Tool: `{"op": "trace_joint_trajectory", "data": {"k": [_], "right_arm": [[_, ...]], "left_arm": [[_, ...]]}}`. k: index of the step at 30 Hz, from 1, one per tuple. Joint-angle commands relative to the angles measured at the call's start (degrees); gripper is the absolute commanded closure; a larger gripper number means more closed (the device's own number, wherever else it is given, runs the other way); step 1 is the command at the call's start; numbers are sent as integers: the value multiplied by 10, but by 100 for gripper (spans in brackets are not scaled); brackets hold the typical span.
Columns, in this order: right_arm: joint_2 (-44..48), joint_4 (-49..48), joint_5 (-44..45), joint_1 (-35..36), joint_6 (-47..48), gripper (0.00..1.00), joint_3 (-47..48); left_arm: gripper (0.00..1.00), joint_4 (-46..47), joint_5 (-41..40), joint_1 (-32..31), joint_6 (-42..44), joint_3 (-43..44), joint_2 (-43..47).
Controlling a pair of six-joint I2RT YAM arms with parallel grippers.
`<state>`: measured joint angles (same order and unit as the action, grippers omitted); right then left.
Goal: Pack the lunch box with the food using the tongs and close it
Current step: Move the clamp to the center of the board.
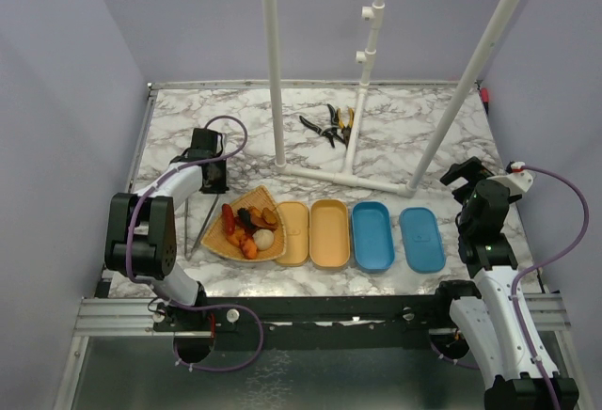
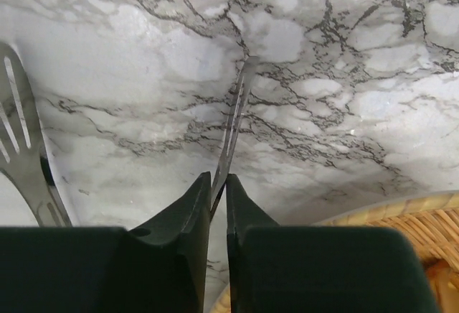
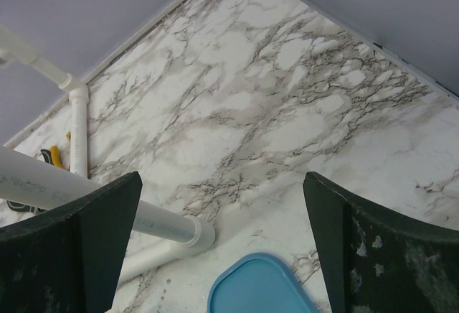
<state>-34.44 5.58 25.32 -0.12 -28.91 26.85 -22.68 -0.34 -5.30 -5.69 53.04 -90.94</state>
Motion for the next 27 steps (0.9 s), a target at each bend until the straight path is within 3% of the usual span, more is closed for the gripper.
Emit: {"op": "trace_joint_trajectory", "data": {"k": [1,5,13,20,27], "right_arm": [[7,-10,-8,-1,0,0,7],[10,-11,-10,-1,-1,0,5],[5,-14,-14,-1,-4,0,3],[3,-13,-14,-1,-3,0,3],[-5,-11,-6,-1,-1,0,6]], "left_arm": [[90,-1,-37,3,20,34,-21],[100,-4,-69,2,35,54,-33],[100,-5,-88,3,96,121,-78],[100,-5,-14,3,148,212,-160],[100,-5,67,2,138,293,-239]]}}
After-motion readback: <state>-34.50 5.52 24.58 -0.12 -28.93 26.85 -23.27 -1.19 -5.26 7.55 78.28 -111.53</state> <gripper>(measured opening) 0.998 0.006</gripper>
